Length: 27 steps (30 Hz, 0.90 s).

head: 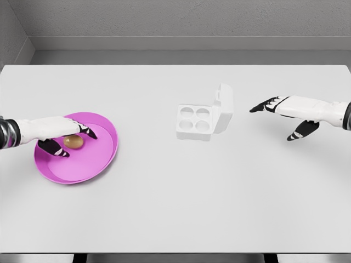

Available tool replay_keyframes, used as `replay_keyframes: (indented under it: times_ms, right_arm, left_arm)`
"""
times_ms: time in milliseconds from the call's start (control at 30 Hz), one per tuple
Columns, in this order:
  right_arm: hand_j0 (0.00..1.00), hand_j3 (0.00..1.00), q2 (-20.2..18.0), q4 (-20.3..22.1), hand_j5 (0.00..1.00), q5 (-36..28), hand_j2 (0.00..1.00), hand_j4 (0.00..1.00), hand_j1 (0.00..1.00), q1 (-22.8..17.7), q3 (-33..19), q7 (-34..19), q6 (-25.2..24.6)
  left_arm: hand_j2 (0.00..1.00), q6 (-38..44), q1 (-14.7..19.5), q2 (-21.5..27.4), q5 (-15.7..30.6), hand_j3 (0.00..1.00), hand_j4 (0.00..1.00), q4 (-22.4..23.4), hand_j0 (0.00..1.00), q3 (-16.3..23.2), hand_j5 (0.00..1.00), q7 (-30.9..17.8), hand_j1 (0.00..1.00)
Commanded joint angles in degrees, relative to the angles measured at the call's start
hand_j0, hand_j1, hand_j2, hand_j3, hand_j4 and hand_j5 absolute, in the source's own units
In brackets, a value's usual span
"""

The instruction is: Pack egg into the box and close the box lid

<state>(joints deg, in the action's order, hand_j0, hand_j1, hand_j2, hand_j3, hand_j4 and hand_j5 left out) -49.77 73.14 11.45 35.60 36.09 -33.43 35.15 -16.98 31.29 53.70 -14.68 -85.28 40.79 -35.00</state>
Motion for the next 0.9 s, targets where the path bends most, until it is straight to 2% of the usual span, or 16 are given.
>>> replay_keyframes:
  times_ms: [0,200,600,867]
  right_arm:
    - [1.00,1.00,-0.06,-0.02,1.00,-0.37,1.00,1.00,1.00,0.00,0.03,0.03,-0.15]
    - [1.00,1.00,-0.06,0.07,1.00,-0.37,1.00,1.00,1.00,0.00,0.03,0.03,-0.15]
    - [1.00,1.00,-0.06,0.07,1.00,-0.37,1.00,1.00,1.00,0.09,-0.06,0.03,-0.15]
    - [1.00,1.00,-0.06,0.16,1.00,-0.37,1.00,1.00,1.00,0.09,-0.06,0.03,-0.15]
  left_arm:
    - [0.70,0.02,0.00,-0.09,0.35,0.70,0.70,0.64,0.70,-0.01,0.70,0.00,0.70]
    - [0.61,0.02,-0.09,0.00,0.79,0.61,0.61,0.99,0.61,-0.01,0.61,0.00,0.61]
    - [0.49,-0.51,-0.26,0.00,3.69,0.49,0.49,0.90,0.49,-0.01,0.49,0.00,0.49]
    - [0.46,-2.00,-0.35,0.00,5.36,0.46,0.46,0.46,0.46,-0.01,0.46,0.00,0.46]
